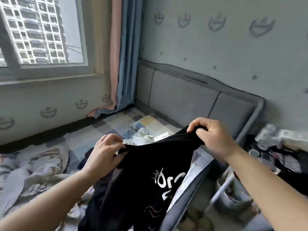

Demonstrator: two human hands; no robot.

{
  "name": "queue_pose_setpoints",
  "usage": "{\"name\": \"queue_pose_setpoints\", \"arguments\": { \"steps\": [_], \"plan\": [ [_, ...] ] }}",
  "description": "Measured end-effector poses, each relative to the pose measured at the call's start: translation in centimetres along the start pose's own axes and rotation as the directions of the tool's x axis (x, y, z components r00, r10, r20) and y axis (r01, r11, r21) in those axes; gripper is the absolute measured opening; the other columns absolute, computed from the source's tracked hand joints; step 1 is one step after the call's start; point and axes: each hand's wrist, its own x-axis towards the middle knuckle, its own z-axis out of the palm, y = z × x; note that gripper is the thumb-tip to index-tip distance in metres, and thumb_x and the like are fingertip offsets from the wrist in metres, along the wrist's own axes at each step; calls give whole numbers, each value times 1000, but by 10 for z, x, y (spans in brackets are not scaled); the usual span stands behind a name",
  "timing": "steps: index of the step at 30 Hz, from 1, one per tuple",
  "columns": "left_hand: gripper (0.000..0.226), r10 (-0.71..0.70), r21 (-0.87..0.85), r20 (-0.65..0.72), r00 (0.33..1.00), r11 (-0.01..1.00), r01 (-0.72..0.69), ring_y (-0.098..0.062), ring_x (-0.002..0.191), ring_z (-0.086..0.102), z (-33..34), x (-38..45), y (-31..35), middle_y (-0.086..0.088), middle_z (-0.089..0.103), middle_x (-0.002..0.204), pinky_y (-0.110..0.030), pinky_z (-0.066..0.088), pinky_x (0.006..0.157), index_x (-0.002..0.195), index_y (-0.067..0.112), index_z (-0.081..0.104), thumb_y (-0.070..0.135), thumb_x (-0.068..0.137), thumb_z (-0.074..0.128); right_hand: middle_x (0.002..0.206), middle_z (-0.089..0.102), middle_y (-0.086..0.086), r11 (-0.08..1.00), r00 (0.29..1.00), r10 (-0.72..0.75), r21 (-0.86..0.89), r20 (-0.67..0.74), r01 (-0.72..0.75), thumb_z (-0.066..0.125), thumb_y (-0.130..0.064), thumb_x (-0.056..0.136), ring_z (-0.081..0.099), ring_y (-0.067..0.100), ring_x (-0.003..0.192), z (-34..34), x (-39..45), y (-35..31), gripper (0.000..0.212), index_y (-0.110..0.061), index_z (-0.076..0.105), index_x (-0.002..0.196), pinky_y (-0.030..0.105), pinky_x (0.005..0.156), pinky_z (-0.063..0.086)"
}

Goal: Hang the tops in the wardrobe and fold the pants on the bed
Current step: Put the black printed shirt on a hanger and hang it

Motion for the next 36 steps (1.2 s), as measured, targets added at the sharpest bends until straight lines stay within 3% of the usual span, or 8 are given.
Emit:
{"name": "queue_pose_setpoints", "arguments": {
  "steps": [4, 10, 14, 18, 24, 30, 33, 36],
  "plan": [
    [11, 1, -257, 44, 999, 966, 11, -21, 82, 62, 20, 38, 51, -1, 64, 93, -33, 51, 75, 91, 13, 71, 20, 84, 71, 82, 71, -8, 987, 975, 109, -91, -193, -129, 46, 9, 80, 52, 36, 68, -66, -69, 9, 53, -38, 67, 67, 23, 57, 36],
    [8, 82, -566, 54, 995, 823, -37, 11, 71, 58, 51, 81, 181, 18, 65, 69, -2, 38, 66, 82, 23, 69, 15, 83, 73, 71, 66, -26, 944, 855, 201, -140, -478, -300, 48, 8, 79, 45, 7, 48, -159, -176, 12, 47, -34, 67, 70, 5, 47, 34],
    [31, 82, -794, 55, 995, 608, -7, 14, 63, 58, 65, 94, 301, 27, 67, 69, -1, 40, 60, 72, 40, 63, 11, 83, 70, 72, 65, -27, 897, 718, 244, -130, -652, -423, 48, 4, 80, 39, 7, 45, -224, -258, 12, 50, -42, 67, 73, 10, 43, 29],
    [25, 133, -949, 81, 988, 312, 36, 7, 61, 63, 74, 90, 424, 16, 71, 69, -6, 46, 58, 73, 36, 70, 15, 86, 68, 60, 60, -29, 861, 576, 260, -83, -775, -501, 45, 6, 81, 44, -2, 42, -292, -346, -5, 52, -40, 68, 73, 5, 42, 28],
    [14, 233, -989, 128, 964, -42, 142, -13, 74, 71, 86, 67, 597, 0, 74, 80, -21, 55, 61, 87, 31, 71, 23, 92, 61, 75, 68, -1, 797, 389, 232, -55, -892, -601, 42, -1, 81, 48, 16, 58, -385, -469, -38, 46, -38, 70, 79, 23, 52, 36],
    [17, 389, -951, 148, 909, -196, 239, -8, 68, 66, 99, 32, 747, 4, 71, 75, -16, 50, 56, 87, 27, 67, 23, 97, 53, 74, 68, -21, 723, 238, 169, -44, -957, -690, 42, 0, 81, 48, 1, 49, -447, -571, -67, 48, -39, 70, 77, 12, 45, 38],
    [15, 445, -920, 164, 880, -253, 300, -7, 71, 65, 100, 17, 817, 6, 70, 76, -20, 51, 63, 92, 20, 64, 21, 98, 50, 69, 67, -17, 688, 138, 135, -8, -981, -726, 43, -1, 81, 44, 3, 48, -472, -613, -77, 49, -41, 70, 76, 19, 48, 36],
    [18, 505, -879, 178, 844, -304, 367, -12, 77, 64, 92, 8, 884, 2, 69, 79, -33, 53, 77, 91, 21, 64, 22, 99, 48, 69, 66, -25, 646, 56, 63, -2, -996, -763, 44, -2, 82, 49, -3, 49, -498, -646, -88, 48, -43, 69, 75, 8, 45, 33]
  ]
}}
